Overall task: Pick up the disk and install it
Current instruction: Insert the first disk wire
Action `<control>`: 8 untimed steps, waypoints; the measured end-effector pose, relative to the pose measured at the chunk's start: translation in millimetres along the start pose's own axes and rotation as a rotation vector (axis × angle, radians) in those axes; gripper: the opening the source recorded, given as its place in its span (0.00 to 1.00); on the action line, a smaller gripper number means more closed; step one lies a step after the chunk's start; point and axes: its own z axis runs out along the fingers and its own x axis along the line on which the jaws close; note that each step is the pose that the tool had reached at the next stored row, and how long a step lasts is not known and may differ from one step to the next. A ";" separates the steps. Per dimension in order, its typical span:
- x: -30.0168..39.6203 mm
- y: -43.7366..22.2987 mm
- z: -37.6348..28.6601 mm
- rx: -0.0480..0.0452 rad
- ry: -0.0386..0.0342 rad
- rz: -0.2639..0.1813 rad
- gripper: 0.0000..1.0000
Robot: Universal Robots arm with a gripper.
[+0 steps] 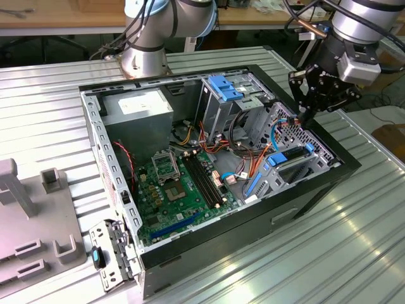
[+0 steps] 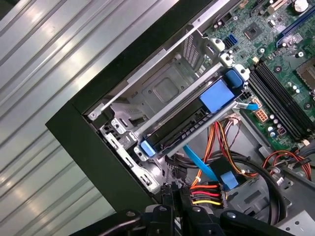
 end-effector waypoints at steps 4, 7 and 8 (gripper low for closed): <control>-1.8 1.5 -0.2 -0.0021 0.0010 0.021 0.16; -2.0 1.6 -0.3 -0.0040 0.0019 0.039 0.16; -2.0 1.7 -0.3 -0.0048 0.0023 0.046 0.16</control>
